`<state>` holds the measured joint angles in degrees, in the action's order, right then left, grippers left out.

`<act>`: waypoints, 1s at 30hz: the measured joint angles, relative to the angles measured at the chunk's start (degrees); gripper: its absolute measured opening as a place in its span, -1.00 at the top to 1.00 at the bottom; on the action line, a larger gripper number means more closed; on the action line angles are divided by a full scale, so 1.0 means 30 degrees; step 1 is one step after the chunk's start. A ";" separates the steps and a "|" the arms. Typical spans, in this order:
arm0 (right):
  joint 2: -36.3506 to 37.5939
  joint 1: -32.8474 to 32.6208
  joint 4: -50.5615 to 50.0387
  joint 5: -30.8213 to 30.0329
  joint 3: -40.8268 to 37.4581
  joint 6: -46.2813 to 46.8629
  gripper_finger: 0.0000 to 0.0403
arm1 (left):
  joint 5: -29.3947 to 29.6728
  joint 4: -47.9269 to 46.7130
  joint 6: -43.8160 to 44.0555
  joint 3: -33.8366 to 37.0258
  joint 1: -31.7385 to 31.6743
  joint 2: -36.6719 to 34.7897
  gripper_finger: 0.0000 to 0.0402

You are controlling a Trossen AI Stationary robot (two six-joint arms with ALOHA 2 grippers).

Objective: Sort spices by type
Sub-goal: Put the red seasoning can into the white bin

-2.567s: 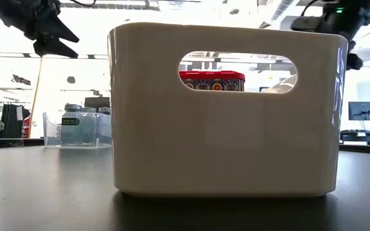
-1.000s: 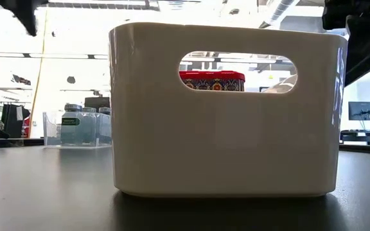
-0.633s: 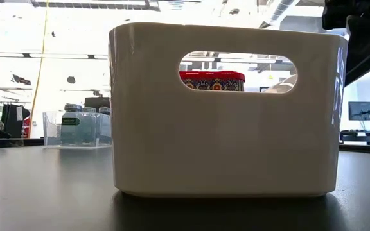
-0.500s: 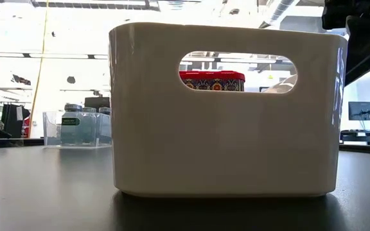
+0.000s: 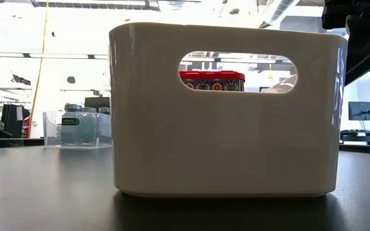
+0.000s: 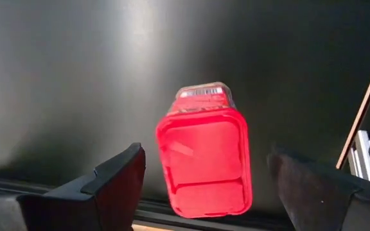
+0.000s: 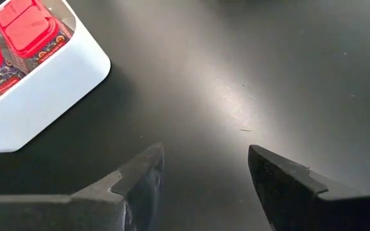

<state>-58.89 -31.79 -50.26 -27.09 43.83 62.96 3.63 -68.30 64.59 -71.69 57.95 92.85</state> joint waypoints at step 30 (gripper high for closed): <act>-0.0007 0.0000 0.0542 -0.0007 0.0000 -0.0138 -0.27 | -0.0815 0.2985 0.3925 0.2666 0.0408 -0.1461 -0.18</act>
<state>-58.92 -31.79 -48.64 -27.11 43.83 62.54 1.19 -59.34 76.36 -63.69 59.18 88.47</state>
